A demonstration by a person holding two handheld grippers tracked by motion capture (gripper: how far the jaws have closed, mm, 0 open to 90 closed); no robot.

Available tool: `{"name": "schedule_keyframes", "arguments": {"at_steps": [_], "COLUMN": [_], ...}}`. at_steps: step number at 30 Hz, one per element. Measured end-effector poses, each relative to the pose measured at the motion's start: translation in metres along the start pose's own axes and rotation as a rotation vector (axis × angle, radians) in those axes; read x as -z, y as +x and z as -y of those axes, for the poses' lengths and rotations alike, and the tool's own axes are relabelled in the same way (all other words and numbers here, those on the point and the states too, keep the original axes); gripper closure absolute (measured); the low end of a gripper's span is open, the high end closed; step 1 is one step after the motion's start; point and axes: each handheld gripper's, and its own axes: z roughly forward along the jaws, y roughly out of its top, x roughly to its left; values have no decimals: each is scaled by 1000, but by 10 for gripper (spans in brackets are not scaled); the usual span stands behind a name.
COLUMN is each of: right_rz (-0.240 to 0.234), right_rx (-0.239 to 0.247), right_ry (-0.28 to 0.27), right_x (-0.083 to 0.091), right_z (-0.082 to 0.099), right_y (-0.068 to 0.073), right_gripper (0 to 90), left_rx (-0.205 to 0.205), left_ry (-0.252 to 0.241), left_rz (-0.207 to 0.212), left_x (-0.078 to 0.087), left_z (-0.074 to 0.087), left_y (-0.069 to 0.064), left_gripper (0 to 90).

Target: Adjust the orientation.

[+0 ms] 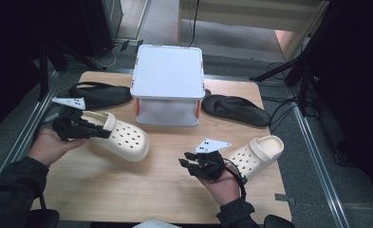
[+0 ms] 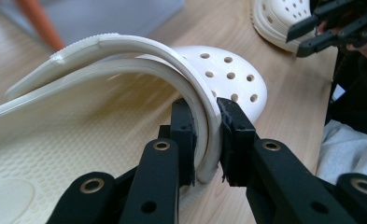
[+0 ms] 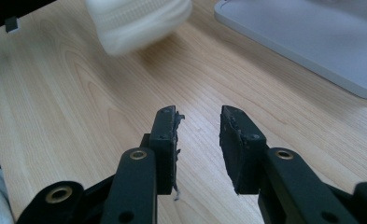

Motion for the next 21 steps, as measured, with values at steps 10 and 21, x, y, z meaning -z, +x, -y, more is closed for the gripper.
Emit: {"name": "schedule_keyframes", "arguments": {"at_steps": [10, 21], "right_rz": [3, 1], "right_rx": [-7, -16], "right_ry": [-12, -21], "right_x": [5, 6], "right_z": [4, 7], "right_y": [0, 0], "right_gripper": [679, 684], "left_rx": [-3, -16], "left_ry": [25, 53], "left_rz": [39, 81], "left_x": [-59, -105], "left_z": [-8, -4], "left_y": [-30, -51], "left_gripper": [784, 781]}}
